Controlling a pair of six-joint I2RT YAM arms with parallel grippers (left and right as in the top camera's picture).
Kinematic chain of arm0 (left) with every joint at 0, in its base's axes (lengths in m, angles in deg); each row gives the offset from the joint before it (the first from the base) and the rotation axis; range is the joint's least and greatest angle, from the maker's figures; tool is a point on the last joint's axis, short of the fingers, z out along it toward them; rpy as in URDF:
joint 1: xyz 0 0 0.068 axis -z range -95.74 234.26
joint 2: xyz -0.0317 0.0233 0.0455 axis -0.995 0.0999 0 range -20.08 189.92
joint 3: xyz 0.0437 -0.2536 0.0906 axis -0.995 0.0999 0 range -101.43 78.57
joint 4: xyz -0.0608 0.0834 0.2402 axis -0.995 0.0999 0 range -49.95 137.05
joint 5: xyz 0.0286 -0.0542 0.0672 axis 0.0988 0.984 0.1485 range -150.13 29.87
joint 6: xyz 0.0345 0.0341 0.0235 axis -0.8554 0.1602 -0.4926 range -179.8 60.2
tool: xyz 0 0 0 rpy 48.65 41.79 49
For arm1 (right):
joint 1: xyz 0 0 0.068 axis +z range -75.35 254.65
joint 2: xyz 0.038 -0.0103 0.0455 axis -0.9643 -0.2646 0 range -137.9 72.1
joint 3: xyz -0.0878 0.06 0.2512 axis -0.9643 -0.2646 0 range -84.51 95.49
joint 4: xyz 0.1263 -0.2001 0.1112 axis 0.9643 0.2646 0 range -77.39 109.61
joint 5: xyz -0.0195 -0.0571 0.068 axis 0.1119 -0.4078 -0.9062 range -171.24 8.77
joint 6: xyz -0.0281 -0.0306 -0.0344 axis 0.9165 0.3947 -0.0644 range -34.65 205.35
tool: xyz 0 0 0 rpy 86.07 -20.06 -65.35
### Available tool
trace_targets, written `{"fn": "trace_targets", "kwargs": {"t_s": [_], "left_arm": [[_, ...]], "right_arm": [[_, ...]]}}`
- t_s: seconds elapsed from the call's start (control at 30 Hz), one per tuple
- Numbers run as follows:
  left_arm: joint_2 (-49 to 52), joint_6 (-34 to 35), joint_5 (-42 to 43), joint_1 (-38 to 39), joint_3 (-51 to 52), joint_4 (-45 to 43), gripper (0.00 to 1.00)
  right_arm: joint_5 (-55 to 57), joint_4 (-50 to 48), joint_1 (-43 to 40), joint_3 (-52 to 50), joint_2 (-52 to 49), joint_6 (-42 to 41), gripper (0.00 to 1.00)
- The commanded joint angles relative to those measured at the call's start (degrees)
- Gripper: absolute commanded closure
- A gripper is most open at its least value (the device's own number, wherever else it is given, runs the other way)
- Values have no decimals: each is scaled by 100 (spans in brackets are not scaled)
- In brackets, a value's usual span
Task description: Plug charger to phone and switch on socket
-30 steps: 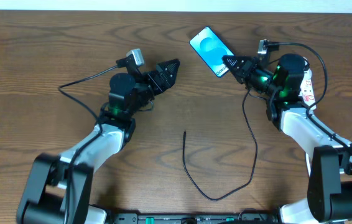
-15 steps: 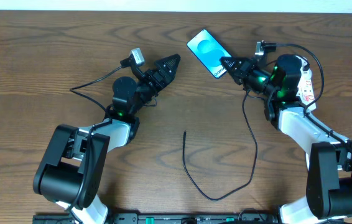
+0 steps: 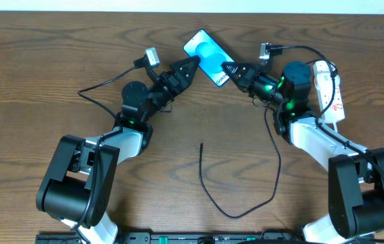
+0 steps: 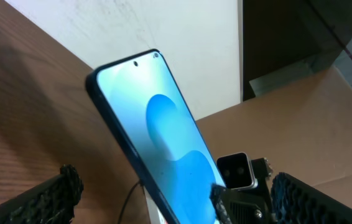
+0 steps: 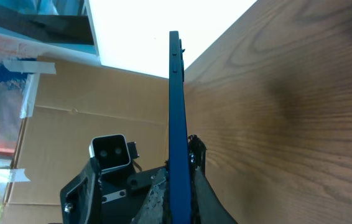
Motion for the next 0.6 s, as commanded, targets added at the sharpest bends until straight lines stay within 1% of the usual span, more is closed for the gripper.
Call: {"fn": "trace_targets", "kwargs": {"t_s": [0.0,0.13,0.2,0.27,0.4,0.57], "left_arm": [[46,42,114,-13,-129,-42,2],[48,57,79,-13,-131,-48,2],[48,203,76,-13,-131,-90,2],[48,223,76,-13,-131,-243,2],[48,481,70,-13,-131,-820,2],[48,739,72,-13,-131,-970,2]], "right_arm": [[22,-186,131,46,-61,-122,99],[42,-437,291,46,-127,-317,99],[39,-553,356,46,-164,-389,99],[39,-595,431,46,-168,-415,99],[92,-640,612,46,-175,-389,99],[214,-717,710,46,-175,-389,99]]}}
